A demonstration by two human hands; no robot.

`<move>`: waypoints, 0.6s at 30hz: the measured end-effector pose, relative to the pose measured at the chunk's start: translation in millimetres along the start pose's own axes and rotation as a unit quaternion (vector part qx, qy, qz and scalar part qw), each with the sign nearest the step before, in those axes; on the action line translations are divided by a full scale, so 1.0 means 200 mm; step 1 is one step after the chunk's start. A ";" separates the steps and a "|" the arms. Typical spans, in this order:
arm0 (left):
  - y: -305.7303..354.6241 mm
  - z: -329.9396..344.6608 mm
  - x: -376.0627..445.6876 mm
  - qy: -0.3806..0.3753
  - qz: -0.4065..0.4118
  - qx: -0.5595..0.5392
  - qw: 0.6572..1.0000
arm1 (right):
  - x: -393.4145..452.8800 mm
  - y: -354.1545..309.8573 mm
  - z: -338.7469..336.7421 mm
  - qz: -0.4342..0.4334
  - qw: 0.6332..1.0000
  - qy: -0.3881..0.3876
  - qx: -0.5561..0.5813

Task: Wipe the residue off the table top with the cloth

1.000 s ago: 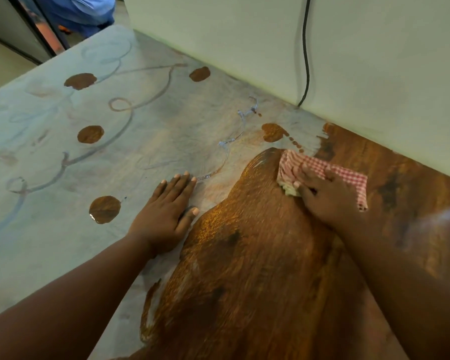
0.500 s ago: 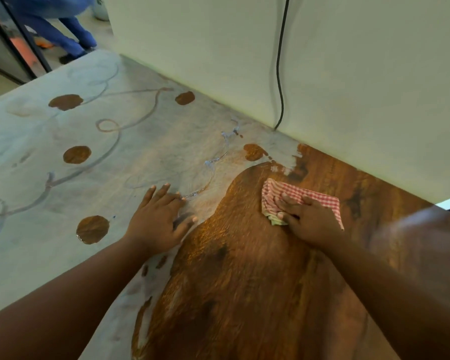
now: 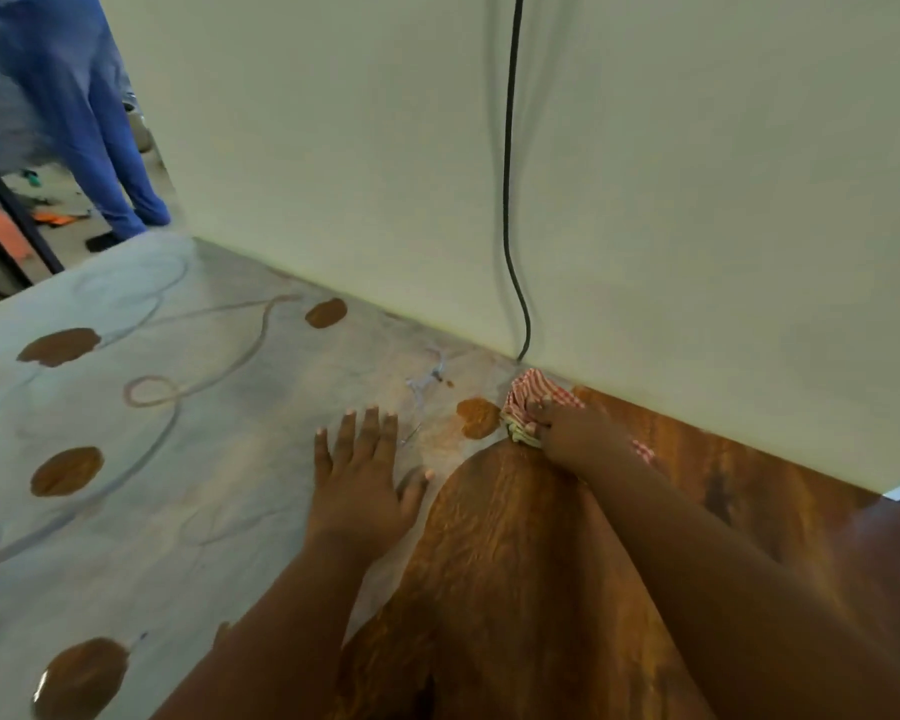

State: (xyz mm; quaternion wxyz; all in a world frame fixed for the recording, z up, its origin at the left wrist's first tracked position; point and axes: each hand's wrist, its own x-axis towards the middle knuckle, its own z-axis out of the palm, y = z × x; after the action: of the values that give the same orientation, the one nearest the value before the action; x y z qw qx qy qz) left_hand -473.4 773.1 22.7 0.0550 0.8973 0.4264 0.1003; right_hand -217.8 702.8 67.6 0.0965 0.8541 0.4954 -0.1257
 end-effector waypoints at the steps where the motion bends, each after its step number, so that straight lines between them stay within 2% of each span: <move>1: -0.01 0.02 0.01 0.007 -0.008 -0.002 1.000 | 0.03 -0.01 -0.02 0.000 1.000 0.014 -0.013; 6: -0.01 0.04 0.01 0.019 -0.005 -0.005 1.000 | 0.15 -0.05 -0.10 0.058 0.998 0.035 0.005; 18: -0.01 0.03 0.01 0.001 -0.018 -0.021 1.000 | 0.16 0.10 -0.07 0.015 0.998 0.055 0.012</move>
State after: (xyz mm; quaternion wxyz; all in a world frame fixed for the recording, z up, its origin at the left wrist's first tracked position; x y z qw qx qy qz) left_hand -472.8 775.1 17.3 0.0757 0.8879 0.4405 0.1088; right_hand -183.2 723.6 72.7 0.0610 0.8683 0.4854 -0.0825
